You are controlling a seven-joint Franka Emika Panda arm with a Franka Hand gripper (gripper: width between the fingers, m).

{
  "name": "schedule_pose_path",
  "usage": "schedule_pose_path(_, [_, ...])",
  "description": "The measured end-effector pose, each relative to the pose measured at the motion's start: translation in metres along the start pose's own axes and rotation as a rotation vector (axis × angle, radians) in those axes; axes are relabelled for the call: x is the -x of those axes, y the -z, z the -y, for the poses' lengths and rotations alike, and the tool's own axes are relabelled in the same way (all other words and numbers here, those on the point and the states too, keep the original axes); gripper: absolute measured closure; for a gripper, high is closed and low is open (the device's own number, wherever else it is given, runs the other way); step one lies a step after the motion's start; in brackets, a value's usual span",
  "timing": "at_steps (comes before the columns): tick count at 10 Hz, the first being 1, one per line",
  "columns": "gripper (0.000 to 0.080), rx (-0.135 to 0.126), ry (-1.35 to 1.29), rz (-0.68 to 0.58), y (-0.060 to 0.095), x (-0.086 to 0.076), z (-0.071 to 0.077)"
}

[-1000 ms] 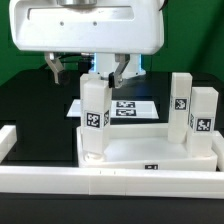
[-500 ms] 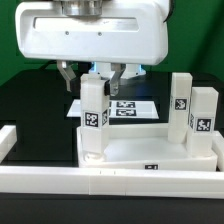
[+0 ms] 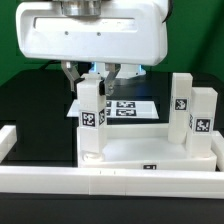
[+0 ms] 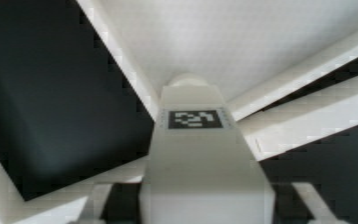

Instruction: Assemble desk

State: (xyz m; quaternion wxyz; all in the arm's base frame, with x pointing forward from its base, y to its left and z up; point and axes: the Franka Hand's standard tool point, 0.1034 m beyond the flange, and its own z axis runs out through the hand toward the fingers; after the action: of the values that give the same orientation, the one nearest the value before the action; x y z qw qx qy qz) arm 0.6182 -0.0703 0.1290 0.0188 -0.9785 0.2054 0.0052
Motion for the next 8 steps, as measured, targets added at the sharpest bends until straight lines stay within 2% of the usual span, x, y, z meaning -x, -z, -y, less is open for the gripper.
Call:
schedule_pose_path(5, [0.0509,-0.004,-0.406,-0.009,-0.0005,-0.0009,-0.0006])
schedule_pose_path(8, [0.0509,-0.02,-0.702,-0.007,-0.0008,-0.0016,-0.0023])
